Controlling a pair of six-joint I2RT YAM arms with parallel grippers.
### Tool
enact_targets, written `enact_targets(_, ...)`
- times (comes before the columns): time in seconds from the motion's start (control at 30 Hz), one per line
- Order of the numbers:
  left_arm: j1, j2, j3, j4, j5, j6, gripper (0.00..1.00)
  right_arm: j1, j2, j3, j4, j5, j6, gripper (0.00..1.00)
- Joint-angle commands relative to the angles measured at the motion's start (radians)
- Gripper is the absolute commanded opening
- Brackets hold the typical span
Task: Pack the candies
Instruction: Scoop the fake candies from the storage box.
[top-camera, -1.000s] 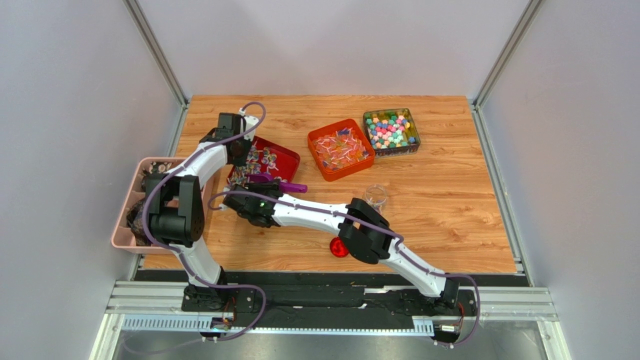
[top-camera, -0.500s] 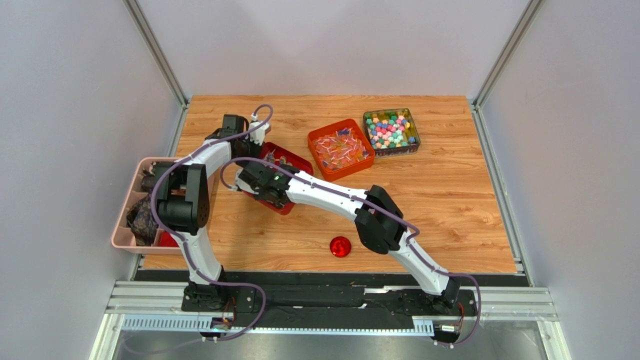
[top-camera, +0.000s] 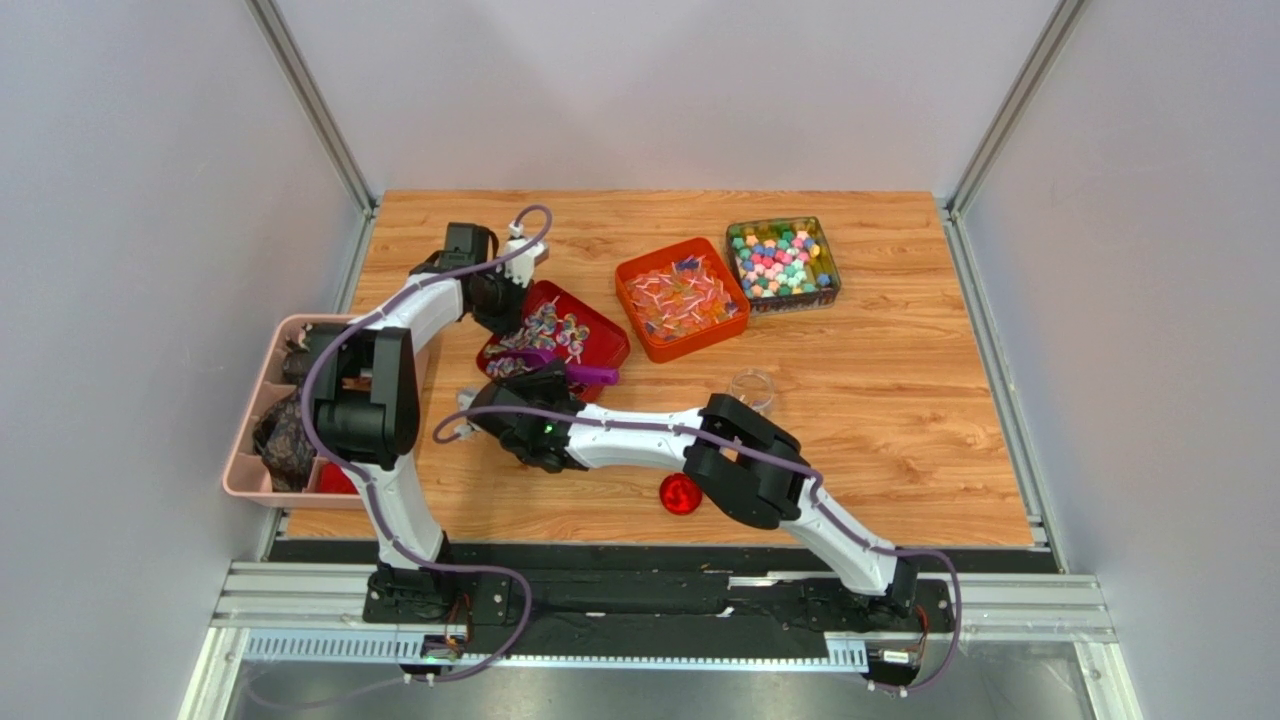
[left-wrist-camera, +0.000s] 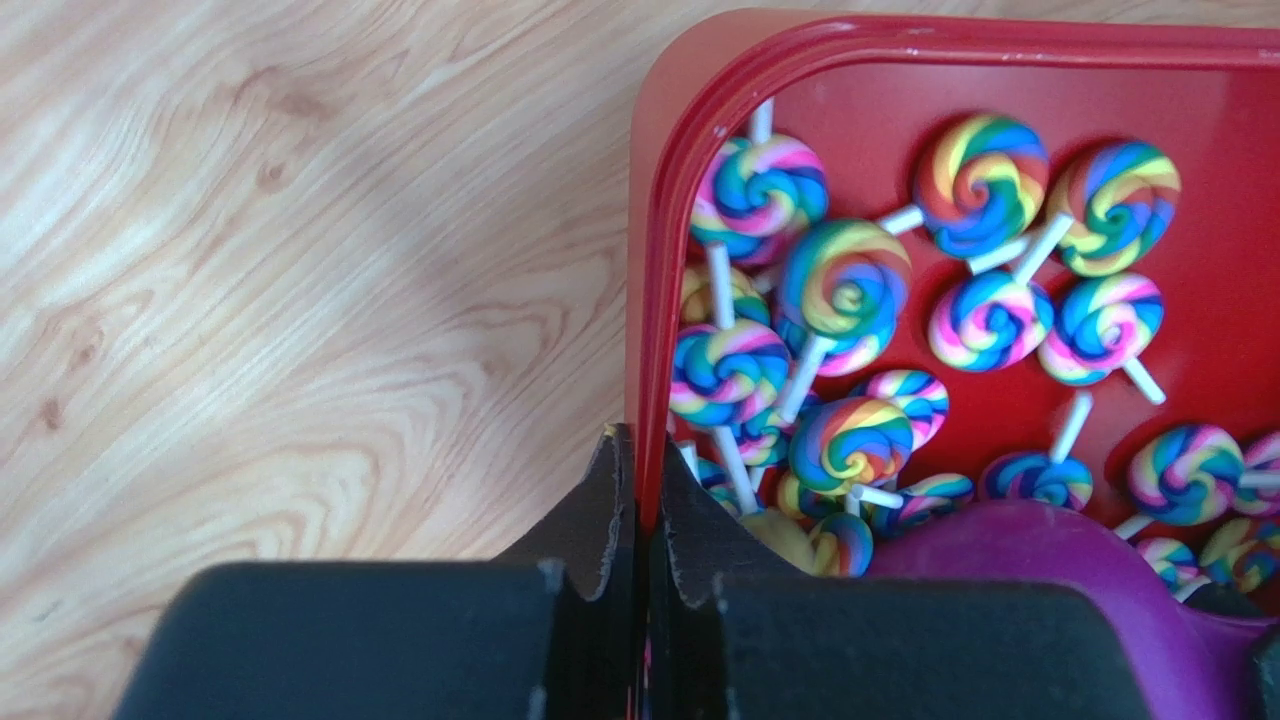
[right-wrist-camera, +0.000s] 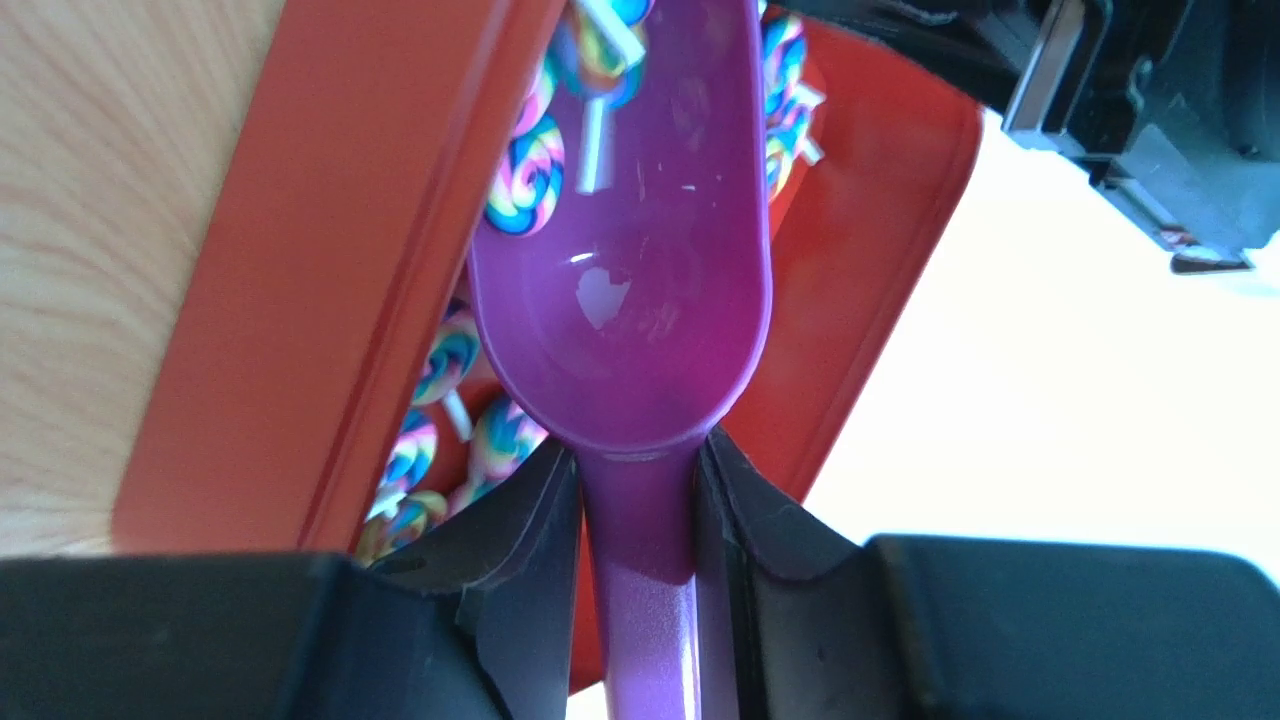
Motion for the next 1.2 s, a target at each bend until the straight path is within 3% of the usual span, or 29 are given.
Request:
enact_targets(0.0,-0.083,-0.014,0.015,-0.222,0.37,-0.103,0.0,-0.035,0.029,0.028,0.342,-0.091,0.007,0.0)
enact_targets(0.27,-0.083,-0.013,0.016,-0.225,0.351,-0.104,0.0,-0.062,0.02,0.128,0.068,-0.211,0.211,0.0)
enact_targets(0.47,-0.083,0.01,0.027,-0.23,0.337,-0.109,0.0,-0.137,-0.037,0.147,-0.117,-0.395,0.437,0.0)
enact_targets(0.67,-0.083,0.035,0.045,-0.254,0.36,-0.104,0.0,-0.212,-0.077,0.11,-0.143,-0.542,0.552,0.0)
enact_targets(1.17,-0.068,0.064,0.087,-0.299,0.331,-0.073,0.0,-0.257,-0.123,0.06,-0.114,-0.588,0.569,0.0)
